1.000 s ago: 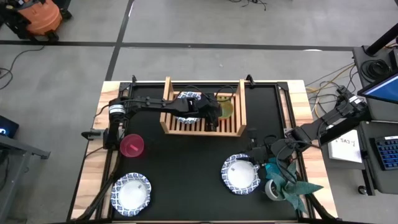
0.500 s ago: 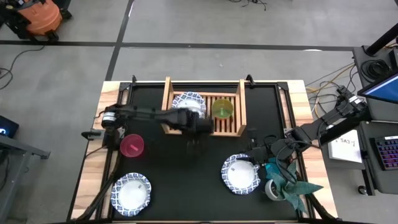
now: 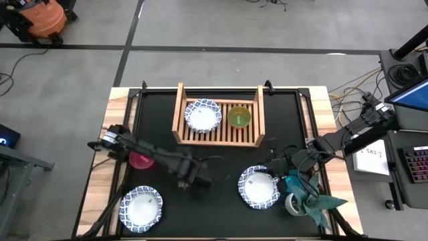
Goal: Place and stack bowls onto a shelf
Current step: Stack the large white bowl on top of the large white bowl on the shelf
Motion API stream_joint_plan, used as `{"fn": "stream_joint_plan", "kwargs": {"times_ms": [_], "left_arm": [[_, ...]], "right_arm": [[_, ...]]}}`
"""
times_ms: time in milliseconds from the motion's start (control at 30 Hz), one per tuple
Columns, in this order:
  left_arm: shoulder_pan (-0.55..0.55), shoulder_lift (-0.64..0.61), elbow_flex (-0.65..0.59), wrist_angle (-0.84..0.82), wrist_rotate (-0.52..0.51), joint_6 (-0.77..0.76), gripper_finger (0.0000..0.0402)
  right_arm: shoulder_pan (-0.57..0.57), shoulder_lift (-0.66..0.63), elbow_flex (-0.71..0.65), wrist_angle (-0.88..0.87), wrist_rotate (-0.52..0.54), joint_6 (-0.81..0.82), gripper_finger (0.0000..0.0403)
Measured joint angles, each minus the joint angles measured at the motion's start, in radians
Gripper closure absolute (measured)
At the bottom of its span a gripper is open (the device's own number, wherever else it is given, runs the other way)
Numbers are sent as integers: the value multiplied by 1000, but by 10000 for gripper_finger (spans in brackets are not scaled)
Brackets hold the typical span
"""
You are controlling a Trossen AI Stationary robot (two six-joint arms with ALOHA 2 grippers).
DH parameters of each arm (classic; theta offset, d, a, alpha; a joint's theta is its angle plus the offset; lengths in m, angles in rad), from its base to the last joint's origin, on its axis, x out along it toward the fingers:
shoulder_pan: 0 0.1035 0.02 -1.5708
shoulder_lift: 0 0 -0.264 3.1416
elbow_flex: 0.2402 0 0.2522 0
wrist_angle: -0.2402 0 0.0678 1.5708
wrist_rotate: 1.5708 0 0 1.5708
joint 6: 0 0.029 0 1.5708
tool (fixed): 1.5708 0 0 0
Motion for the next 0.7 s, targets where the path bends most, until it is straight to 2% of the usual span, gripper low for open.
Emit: {"fn": "stream_joint_plan", "kwargs": {"times_ms": [167, 433, 700], "left_arm": [[-131, -10, -2, -5, 61, -246, 242], [-323, -28, -2, 27, 45, -649, 258], [-434, -14, -13, 27, 12, -1139, 297]], "right_arm": [[-1, 0, 0, 8, 2, -27, 335], [-2, 0, 0, 41, 2, -81, 335], [-2, 0, 0, 83, 2, -129, 335]]}}
